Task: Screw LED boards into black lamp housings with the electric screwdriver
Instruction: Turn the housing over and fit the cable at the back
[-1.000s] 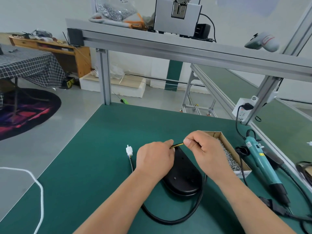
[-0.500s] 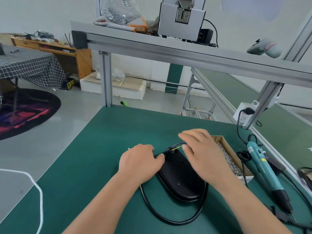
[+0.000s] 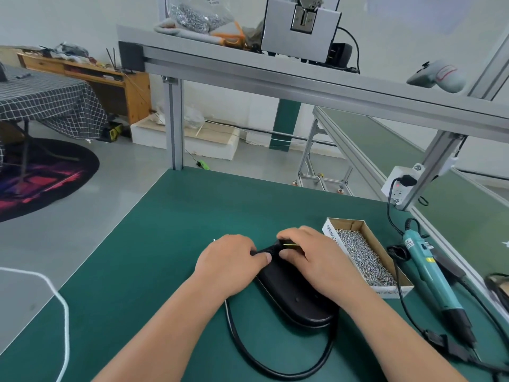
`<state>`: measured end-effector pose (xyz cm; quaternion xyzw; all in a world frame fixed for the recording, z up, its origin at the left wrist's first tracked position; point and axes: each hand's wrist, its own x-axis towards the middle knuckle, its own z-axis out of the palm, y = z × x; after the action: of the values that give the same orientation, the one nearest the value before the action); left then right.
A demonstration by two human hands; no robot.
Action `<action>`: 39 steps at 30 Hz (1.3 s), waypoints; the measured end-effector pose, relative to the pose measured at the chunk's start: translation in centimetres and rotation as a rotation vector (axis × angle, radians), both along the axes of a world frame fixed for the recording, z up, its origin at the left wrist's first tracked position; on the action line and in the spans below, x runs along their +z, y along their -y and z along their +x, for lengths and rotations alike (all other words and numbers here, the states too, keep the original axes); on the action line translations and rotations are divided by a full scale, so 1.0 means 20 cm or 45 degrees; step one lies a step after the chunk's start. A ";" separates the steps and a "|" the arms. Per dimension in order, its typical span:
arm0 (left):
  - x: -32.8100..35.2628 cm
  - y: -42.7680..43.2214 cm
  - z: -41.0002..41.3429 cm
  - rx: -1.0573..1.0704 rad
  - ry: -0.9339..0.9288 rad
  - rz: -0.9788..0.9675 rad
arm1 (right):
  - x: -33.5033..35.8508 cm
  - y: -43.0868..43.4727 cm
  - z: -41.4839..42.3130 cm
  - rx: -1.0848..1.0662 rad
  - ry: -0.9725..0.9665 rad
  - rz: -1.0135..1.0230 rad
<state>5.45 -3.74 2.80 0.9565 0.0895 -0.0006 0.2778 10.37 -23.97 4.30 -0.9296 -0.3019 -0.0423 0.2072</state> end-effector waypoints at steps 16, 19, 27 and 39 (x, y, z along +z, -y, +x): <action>-0.06 0.05 0.03 0.047 -0.083 -1.418 | 0.05 0.10 0.05 -0.096 -0.125 0.148; -0.07 0.05 0.03 0.046 -0.063 -1.460 | 0.07 0.10 0.04 -0.122 -0.075 0.135; -0.09 0.09 0.04 0.061 0.027 -1.499 | 0.10 0.09 -0.01 -0.155 0.176 -0.015; -0.10 0.10 0.05 0.084 0.117 -1.678 | 0.01 0.16 0.04 -0.208 -0.186 0.505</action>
<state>6.42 -5.74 0.76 0.5820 0.0875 -0.0059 0.8084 11.13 -27.15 4.60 -0.8926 -0.1955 -0.0502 0.4030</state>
